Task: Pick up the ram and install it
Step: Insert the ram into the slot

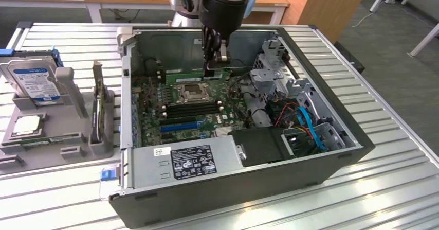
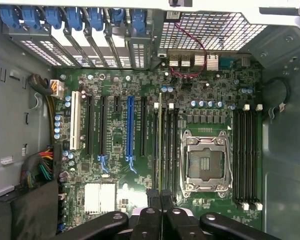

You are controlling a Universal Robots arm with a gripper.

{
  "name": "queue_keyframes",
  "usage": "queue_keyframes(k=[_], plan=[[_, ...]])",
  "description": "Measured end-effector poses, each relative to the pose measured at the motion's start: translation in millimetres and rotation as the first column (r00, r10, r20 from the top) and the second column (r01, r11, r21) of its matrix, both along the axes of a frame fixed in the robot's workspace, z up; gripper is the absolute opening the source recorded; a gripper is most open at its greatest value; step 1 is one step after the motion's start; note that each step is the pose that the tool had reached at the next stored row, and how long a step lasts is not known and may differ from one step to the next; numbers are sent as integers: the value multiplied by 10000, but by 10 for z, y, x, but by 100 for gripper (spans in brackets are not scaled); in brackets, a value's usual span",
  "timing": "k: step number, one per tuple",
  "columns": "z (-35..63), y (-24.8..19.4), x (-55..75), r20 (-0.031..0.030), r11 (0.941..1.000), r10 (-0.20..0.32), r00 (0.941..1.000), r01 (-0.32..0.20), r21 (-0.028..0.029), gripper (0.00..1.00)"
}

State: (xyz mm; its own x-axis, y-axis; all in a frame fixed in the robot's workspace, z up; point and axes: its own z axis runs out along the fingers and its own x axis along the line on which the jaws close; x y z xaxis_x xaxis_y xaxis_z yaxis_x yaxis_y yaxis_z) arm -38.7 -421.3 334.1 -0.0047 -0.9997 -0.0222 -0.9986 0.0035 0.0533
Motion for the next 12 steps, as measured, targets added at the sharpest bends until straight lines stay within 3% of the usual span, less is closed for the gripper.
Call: queue_keyframes(k=[12], plan=[[-47,-8,0,0,10000,0,10000,0,0,11]])
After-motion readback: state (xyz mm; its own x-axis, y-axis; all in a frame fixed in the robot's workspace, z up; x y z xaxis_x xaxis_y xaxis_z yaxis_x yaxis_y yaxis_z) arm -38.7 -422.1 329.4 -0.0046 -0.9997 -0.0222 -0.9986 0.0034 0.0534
